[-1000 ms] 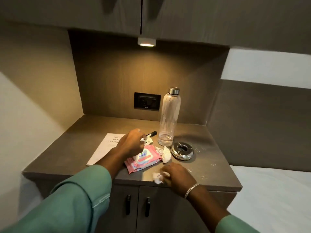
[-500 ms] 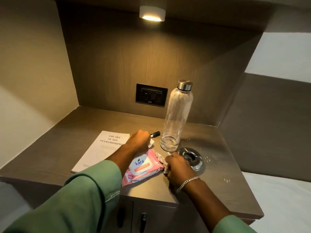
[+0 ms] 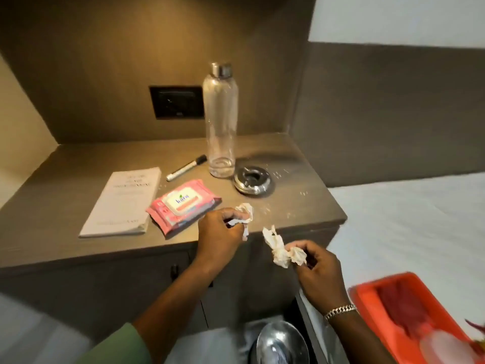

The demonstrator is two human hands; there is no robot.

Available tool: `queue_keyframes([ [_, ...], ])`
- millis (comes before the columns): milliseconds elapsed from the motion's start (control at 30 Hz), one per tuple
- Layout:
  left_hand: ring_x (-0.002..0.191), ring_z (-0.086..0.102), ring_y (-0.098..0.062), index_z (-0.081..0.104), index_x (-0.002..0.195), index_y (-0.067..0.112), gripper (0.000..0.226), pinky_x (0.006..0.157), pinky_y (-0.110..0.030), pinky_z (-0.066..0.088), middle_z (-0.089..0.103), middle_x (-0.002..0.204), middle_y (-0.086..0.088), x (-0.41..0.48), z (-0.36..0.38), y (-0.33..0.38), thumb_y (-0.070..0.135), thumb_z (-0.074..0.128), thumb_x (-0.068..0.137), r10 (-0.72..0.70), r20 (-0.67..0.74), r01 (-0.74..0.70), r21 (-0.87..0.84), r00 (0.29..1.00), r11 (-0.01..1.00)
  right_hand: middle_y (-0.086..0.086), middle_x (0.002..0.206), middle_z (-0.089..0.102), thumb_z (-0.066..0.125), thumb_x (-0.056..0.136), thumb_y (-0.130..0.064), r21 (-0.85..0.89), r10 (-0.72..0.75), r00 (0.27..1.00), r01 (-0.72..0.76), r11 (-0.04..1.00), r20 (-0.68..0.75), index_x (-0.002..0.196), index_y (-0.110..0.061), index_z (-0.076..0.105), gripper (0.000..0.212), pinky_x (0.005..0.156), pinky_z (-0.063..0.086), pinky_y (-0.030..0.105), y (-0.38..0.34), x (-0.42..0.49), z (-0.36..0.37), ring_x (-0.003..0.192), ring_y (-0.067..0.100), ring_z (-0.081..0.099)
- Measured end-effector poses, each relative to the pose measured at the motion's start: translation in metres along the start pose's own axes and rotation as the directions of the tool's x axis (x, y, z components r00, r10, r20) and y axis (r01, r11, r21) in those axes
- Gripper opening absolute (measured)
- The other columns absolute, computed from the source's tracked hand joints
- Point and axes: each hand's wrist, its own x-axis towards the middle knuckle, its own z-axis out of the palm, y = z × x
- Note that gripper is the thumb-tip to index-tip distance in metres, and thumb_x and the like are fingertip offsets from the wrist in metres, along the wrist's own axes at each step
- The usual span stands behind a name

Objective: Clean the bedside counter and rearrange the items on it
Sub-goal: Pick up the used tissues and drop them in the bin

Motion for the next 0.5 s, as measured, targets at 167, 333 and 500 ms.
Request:
queue_keyframes([
  [167,0.069,0.072,-0.023,0.077,0.075,0.013,0.025,0.073,-0.04,0.061,0.075,0.078,-0.003,-0.091,0.08,-0.074,-0.006,0.061,0.07,-0.264,0.277,0.252,0.079,0.924,0.964,-0.005,0.078,0.072,0.06,0.076,0.012,-0.015,0.3,0.949,-0.303,0.953,-0.095,0.081,-0.012,0.071,0.027,0.069,0.048,0.006,0.095,-0.065,0.0,0.073,0.0,0.065],
  [333,0.093,0.07,-0.036,0.073,0.096,-0.002,0.027,0.084,-0.05,0.058,0.073,0.103,-0.02,-0.118,0.148,-0.162,-0.001,0.063,0.071,-0.527,0.407,0.5,0.181,0.746,0.847,0.008,0.092,0.073,0.059,0.08,0.002,-0.172,0.534,0.838,-0.546,0.82,-0.113,0.091,-0.009,0.069,0.019,0.073,0.045,0.024,0.207,-0.089,0.019,0.083,0.021,0.064],
  [500,0.123,0.057,-0.031,0.062,0.123,0.007,0.041,0.104,-0.038,0.047,0.061,0.132,-0.015,-0.12,0.179,-0.221,-0.002,0.056,0.083,-0.611,0.542,0.442,0.422,0.577,0.792,0.013,0.094,0.07,0.069,0.074,0.0,-0.107,0.696,0.715,-0.699,0.707,-0.066,0.101,-0.007,0.066,0.028,0.084,0.055,0.039,0.276,-0.094,0.029,0.086,0.029,0.066],
])
